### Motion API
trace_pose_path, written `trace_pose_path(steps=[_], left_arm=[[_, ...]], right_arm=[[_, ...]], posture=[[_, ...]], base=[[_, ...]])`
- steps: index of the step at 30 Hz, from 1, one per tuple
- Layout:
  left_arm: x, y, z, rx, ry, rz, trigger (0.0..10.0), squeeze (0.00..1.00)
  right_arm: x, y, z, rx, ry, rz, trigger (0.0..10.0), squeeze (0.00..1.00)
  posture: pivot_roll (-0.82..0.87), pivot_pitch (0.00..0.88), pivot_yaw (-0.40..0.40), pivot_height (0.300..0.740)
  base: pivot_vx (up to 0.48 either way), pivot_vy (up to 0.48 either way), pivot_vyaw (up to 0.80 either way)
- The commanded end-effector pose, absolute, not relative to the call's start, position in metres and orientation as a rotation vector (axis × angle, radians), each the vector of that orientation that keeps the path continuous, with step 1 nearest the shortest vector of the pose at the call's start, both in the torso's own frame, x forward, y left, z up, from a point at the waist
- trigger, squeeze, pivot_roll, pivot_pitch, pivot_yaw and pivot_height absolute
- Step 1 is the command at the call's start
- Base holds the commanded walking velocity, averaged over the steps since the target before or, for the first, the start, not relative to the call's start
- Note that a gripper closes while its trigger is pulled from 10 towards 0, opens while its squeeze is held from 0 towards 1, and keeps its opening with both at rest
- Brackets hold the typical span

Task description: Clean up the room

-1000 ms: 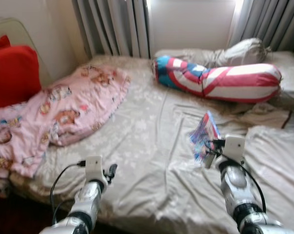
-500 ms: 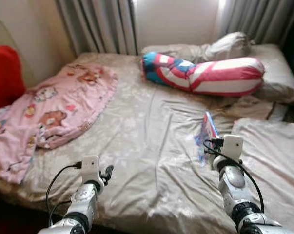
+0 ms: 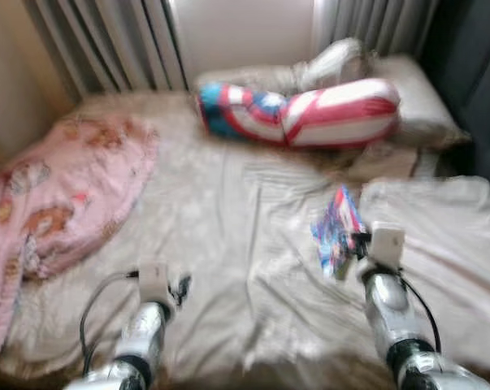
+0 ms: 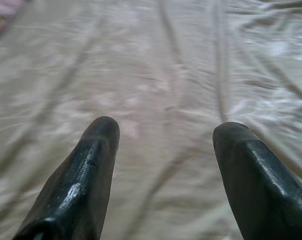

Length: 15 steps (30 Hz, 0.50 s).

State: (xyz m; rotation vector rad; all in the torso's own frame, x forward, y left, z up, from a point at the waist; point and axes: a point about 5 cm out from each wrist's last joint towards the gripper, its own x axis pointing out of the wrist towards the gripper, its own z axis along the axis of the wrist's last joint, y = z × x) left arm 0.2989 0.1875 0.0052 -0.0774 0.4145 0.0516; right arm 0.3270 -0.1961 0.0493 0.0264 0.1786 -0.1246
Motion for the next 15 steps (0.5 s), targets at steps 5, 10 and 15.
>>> trace_pose_path(steps=[5, 10, 15], left_arm=[[0.2946, 0.1926, 0.0013, -0.068, 0.436, 0.058, 10.0, 0.0], [0.2954, 0.1924, 0.0019, -0.067, 0.436, 0.059, 10.0, 0.0], [0.296, 0.1917, 0.0023, -0.068, 0.435, 0.058, 10.0, 0.0]], right_arm=[[0.3323, -0.1941, 0.058, 0.029, 0.137, -0.115, 10.0, 0.0], [0.3313, -0.1924, 0.0556, 0.029, 0.149, -0.1, 10.0, 0.0], [0.3306, -0.1907, 0.0539, 0.03, 0.158, -0.086, 10.0, 0.0]], posture=[[0.0, 0.0, 0.032, 0.74], [0.0, 0.0, 0.032, 0.74], [0.0, 0.0, 0.032, 0.74]], base=[[0.0, 0.0, -0.61], [0.0, 0.0, 0.0], [0.0, 0.0, 0.0]])
